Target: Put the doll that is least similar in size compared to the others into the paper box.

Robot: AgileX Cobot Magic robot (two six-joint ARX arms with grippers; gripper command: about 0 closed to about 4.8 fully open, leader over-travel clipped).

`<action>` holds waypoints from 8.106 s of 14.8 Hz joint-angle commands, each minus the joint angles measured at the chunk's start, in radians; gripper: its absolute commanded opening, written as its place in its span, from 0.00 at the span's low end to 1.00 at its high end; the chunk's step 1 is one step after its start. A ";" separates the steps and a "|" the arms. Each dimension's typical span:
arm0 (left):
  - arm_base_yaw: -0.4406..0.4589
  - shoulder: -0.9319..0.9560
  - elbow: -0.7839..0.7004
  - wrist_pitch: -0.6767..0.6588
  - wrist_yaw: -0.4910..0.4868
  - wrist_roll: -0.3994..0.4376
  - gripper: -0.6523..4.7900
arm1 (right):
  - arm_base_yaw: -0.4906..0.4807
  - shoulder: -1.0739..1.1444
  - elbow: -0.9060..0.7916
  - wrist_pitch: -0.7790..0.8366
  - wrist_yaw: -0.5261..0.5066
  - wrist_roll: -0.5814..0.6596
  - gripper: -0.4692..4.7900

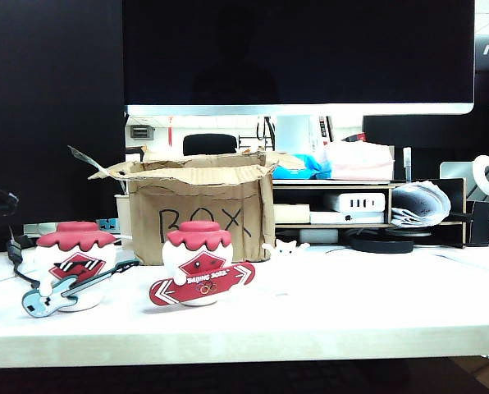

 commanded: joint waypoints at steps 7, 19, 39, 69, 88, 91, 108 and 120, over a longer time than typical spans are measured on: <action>0.001 0.006 0.001 0.014 0.003 0.000 0.11 | 0.253 0.523 0.329 -0.156 -0.108 -0.179 0.11; 0.001 0.006 0.001 0.014 0.003 0.000 0.11 | 0.434 1.482 0.937 -0.443 -0.106 -0.399 1.00; 0.001 0.006 0.001 0.014 0.003 0.000 0.11 | 0.495 1.676 0.937 -0.283 -0.102 -0.424 0.95; 0.001 0.006 0.001 0.014 0.003 0.000 0.11 | 0.502 1.722 0.936 -0.190 -0.081 -0.417 0.58; 0.001 0.006 0.001 0.013 0.003 0.000 0.11 | 0.518 1.710 0.937 -0.146 -0.084 -0.359 0.17; 0.001 0.006 0.001 0.014 0.003 0.000 0.11 | 0.518 1.630 0.937 -0.147 -0.098 -0.358 0.17; 0.083 0.006 0.001 0.014 0.003 0.000 0.11 | 0.530 1.834 1.490 0.039 -0.011 -0.309 0.17; 0.083 0.006 0.001 0.014 0.003 0.000 0.11 | 0.530 1.972 1.562 0.024 -0.025 -0.307 0.43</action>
